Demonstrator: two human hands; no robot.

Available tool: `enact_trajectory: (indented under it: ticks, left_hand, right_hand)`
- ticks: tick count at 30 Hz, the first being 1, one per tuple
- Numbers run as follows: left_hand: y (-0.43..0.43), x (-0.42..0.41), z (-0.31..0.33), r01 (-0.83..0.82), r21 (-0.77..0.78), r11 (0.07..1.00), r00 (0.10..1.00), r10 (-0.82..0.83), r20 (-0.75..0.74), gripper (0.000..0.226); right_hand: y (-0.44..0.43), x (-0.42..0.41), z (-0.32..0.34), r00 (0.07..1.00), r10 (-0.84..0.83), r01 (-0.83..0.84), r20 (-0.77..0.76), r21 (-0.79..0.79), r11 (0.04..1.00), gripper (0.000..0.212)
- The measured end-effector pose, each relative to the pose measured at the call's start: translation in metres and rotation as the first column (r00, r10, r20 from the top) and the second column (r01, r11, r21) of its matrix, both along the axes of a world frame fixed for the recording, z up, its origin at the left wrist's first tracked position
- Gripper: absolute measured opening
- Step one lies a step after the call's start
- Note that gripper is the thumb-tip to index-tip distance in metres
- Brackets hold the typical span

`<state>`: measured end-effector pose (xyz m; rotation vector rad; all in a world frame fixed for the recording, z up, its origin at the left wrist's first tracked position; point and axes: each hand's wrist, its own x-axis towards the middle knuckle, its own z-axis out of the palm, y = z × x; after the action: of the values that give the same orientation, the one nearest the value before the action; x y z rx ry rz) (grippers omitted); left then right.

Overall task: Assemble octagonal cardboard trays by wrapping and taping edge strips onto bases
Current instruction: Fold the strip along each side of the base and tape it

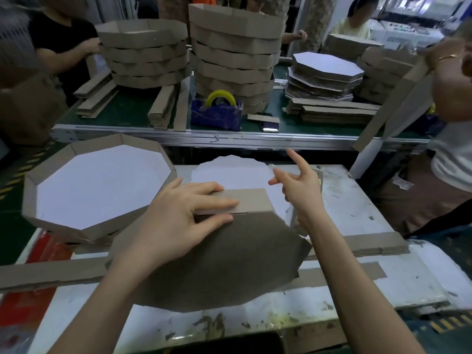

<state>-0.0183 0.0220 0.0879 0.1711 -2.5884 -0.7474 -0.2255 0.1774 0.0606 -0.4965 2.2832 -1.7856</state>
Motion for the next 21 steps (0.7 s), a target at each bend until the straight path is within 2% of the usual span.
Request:
enact_trajectory:
  ticks: [2,5,9,13,21]
  left_hand:
    - [0.0,0.001,-0.001,-0.01,-0.015,1.0,1.0,0.01,-0.02,0.041]
    - [-0.003,0.001,-0.004,0.014,-0.029,0.999,0.999,-0.013,0.039,0.044]
    - [-0.009,0.002,-0.009,0.037,0.013,0.999,0.998,-0.038,0.046,0.053]
    - [-0.006,0.005,-0.01,0.038,0.053,0.998,0.998,-0.041,0.042,0.053]
    - [-0.005,0.011,-0.006,0.103,0.025,0.994,0.995,-0.104,0.013,0.053]
  right_hand:
    - [-0.004,0.017,0.022,0.998,0.066,-0.066,0.005,-0.055,0.996,0.033]
    - [-0.009,0.041,0.047,0.98,0.189,-0.179,0.062,-0.136,0.974,0.017]
    - [-0.008,0.066,0.063,0.945,0.311,-0.297,0.098,-0.131,0.946,0.014]
    - [-0.002,0.086,0.069,0.91,0.397,-0.387,0.116,-0.098,0.917,0.015]
    - [0.01,0.122,0.057,0.908,0.385,-0.382,0.168,-0.049,0.923,0.019]
